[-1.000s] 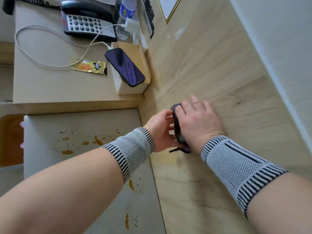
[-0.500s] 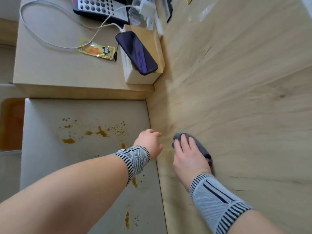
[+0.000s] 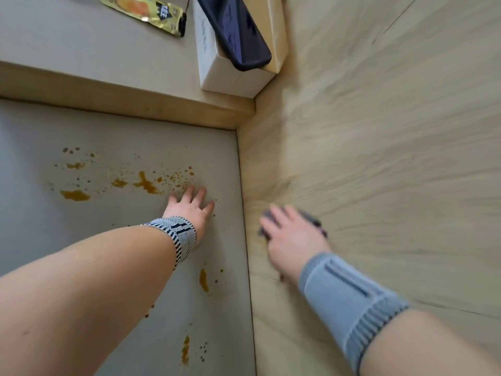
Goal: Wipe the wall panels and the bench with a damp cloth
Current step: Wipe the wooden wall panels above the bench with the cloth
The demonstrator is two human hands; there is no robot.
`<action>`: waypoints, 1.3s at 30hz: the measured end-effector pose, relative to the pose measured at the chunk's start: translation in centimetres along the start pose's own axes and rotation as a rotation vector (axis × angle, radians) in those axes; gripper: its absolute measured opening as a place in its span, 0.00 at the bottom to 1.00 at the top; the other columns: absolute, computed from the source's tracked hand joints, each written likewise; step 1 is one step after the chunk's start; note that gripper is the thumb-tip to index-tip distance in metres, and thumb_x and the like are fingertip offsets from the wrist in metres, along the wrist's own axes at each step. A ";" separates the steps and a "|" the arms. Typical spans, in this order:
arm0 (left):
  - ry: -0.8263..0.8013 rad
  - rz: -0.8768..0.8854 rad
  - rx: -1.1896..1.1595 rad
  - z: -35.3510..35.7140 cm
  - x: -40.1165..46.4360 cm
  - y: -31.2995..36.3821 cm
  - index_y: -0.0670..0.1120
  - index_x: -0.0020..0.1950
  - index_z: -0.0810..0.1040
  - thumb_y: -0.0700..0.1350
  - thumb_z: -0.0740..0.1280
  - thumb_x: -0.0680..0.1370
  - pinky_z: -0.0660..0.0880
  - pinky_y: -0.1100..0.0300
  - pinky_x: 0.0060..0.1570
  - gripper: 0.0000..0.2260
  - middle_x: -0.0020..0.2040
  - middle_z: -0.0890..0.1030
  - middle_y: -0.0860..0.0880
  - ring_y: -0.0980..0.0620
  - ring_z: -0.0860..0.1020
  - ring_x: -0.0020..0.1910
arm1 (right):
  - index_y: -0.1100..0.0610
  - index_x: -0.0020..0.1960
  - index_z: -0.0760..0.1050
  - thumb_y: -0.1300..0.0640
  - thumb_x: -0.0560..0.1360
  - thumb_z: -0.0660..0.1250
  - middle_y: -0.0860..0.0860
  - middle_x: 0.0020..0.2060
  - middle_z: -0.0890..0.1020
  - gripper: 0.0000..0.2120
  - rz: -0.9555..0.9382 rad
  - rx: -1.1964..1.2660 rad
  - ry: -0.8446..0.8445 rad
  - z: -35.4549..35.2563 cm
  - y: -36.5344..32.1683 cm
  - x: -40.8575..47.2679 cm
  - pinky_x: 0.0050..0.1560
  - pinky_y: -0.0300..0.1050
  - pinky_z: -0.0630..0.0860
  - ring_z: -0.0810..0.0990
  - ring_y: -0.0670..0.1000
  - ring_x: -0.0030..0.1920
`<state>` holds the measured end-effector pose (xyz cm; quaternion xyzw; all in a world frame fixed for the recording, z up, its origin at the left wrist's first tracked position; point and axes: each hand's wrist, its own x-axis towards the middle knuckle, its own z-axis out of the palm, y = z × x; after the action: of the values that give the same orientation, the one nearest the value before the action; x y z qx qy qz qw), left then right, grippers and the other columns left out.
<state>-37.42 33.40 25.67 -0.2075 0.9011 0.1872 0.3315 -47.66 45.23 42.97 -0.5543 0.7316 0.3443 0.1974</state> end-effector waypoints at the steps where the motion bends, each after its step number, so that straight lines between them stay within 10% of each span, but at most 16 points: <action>1: -0.005 -0.007 -0.011 0.1 0.1 0.1 0.53 0.81 0.44 0.49 0.71 0.74 0.54 0.37 0.74 0.44 0.80 0.39 0.44 0.40 0.40 0.79 | 0.52 0.77 0.59 0.57 0.82 0.54 0.53 0.79 0.51 0.24 0.112 0.068 0.082 -1.6 0.8 1.2 0.76 0.51 0.50 0.49 0.56 0.78; 5: -0.022 0.004 -0.021 0.2 0.1 -0.2 0.53 0.81 0.43 0.50 0.71 0.75 0.54 0.36 0.74 0.44 0.80 0.38 0.45 0.40 0.39 0.79 | 0.60 0.76 0.62 0.55 0.82 0.50 0.58 0.79 0.43 0.23 0.036 -0.371 0.095 -3.4 1.4 2.9 0.74 0.62 0.39 0.40 0.65 0.76; 10: -0.018 0.016 -0.017 0.2 0.1 -0.2 0.52 0.81 0.43 0.50 0.70 0.76 0.53 0.36 0.74 0.43 0.80 0.38 0.44 0.40 0.39 0.79 | 0.57 0.77 0.60 0.56 0.83 0.49 0.54 0.79 0.49 0.22 -0.235 -0.224 -0.271 3.0 -1.9 -0.1 0.75 0.55 0.41 0.45 0.59 0.77; 17: -0.005 0.038 -0.029 0.6 0.1 -0.4 0.52 0.81 0.43 0.49 0.66 0.78 0.50 0.34 0.74 0.40 0.80 0.38 0.44 0.40 0.39 0.79 | 0.61 0.75 0.62 0.57 0.82 0.51 0.58 0.78 0.50 0.23 0.040 -0.377 0.108 -1.2 1.7 8.3 0.75 0.59 0.43 0.46 0.64 0.76; 23: -0.001 0.047 -0.046 0.4 0.0 -0.4 0.52 0.81 0.43 0.50 0.68 0.78 0.51 0.34 0.74 0.41 0.80 0.38 0.44 0.40 0.39 0.79 | 0.57 0.78 0.57 0.55 0.83 0.48 0.54 0.79 0.47 0.23 -0.350 -0.295 -0.398 5.6 -2.9 2.8 0.76 0.54 0.43 0.44 0.59 0.77; 30: -0.016 0.052 -0.039 0.3 0.1 -0.5 0.52 0.81 0.42 0.49 0.68 0.77 0.51 0.33 0.73 0.43 0.80 0.38 0.44 0.39 0.38 0.78 | 0.59 0.66 0.75 0.59 0.81 0.53 0.56 0.68 0.68 0.18 -0.190 -0.290 -0.023 2.6 -1.0 9.8 0.63 0.52 0.63 0.64 0.59 0.66; 35: -0.018 0.060 -0.046 0.1 0.2 -0.6 0.51 0.81 0.42 0.48 0.66 0.78 0.50 0.33 0.73 0.40 0.80 0.37 0.44 0.38 0.38 0.78 | 0.55 0.64 0.76 0.57 0.82 0.55 0.54 0.65 0.70 0.16 -0.409 -0.330 -0.353 5.8 -3.9 6.2 0.59 0.48 0.62 0.64 0.57 0.64; 39: -0.010 0.079 -0.067 0.3 0.2 -0.8 0.51 0.81 0.41 0.48 0.62 0.80 0.49 0.33 0.73 0.37 0.80 0.37 0.44 0.39 0.37 0.78 | 0.56 0.61 0.79 0.58 0.81 0.55 0.53 0.62 0.73 0.16 -0.279 -0.372 -0.188 2.9 -1.7 10.8 0.60 0.52 0.63 0.66 0.58 0.64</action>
<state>-37.04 32.83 25.16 -0.1817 0.9001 0.2315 0.3213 -49.66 39.82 33.26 -0.6423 0.5505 0.4925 0.2045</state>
